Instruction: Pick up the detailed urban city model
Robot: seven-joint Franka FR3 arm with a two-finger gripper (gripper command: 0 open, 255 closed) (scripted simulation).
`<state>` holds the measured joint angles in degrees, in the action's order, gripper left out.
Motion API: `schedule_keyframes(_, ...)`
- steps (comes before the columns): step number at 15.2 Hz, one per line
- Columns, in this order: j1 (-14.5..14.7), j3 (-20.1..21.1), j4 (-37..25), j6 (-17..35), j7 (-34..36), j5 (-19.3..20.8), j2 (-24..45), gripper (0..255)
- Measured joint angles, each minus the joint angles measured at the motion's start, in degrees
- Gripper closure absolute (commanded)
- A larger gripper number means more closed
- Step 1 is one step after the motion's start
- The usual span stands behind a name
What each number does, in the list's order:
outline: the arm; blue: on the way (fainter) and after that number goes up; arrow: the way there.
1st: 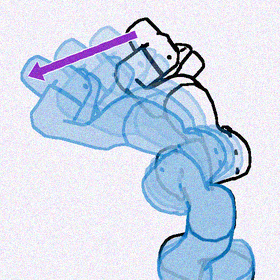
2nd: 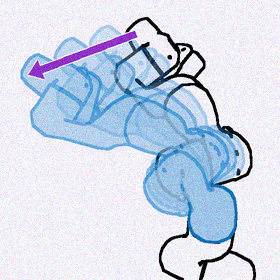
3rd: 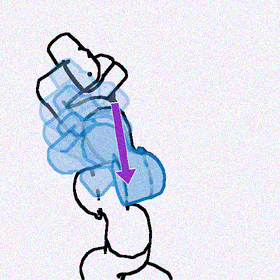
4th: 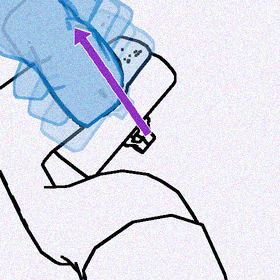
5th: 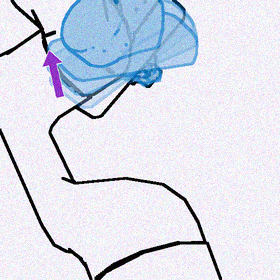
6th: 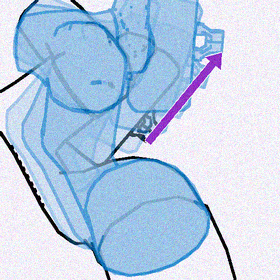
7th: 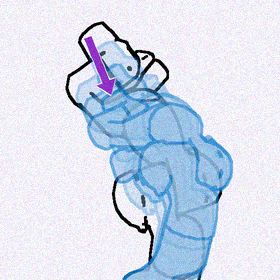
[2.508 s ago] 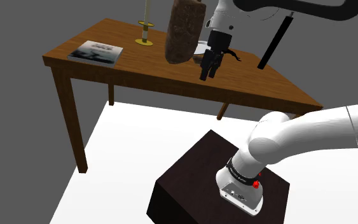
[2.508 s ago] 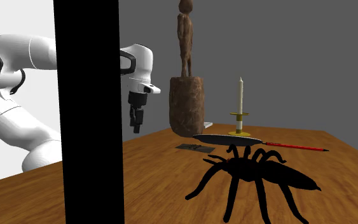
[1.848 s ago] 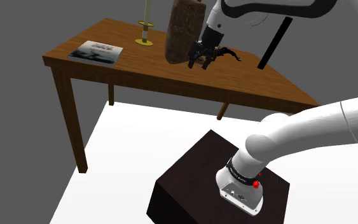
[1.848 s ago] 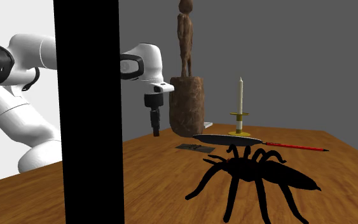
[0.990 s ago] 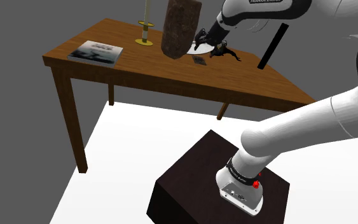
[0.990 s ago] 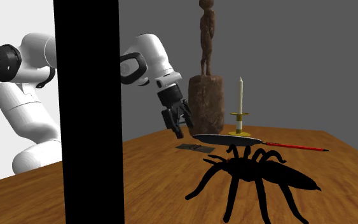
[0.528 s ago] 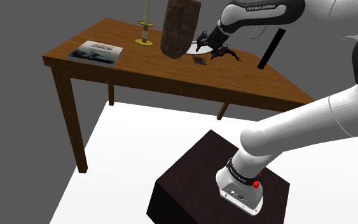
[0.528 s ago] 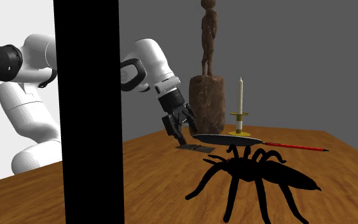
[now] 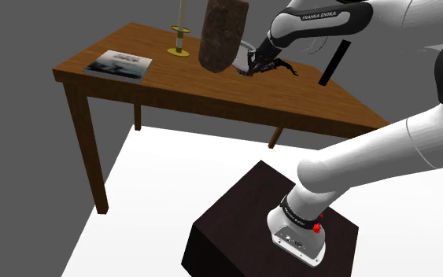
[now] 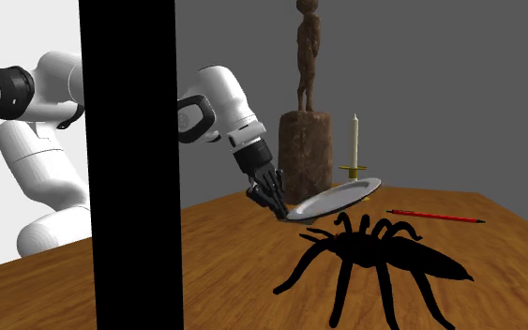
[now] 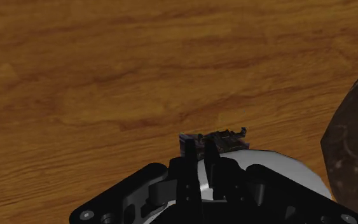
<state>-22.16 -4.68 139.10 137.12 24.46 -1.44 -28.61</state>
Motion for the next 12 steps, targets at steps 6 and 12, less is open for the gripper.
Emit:
schedule_keyframes(6, 0.02, 0.04, -0.05, 0.11, 0.01, -0.02, -0.07, 255)
schedule_keyframes(12, -0.06, 0.14, -3.39, -3.85, 0.24, 0.11, -0.33, 255)
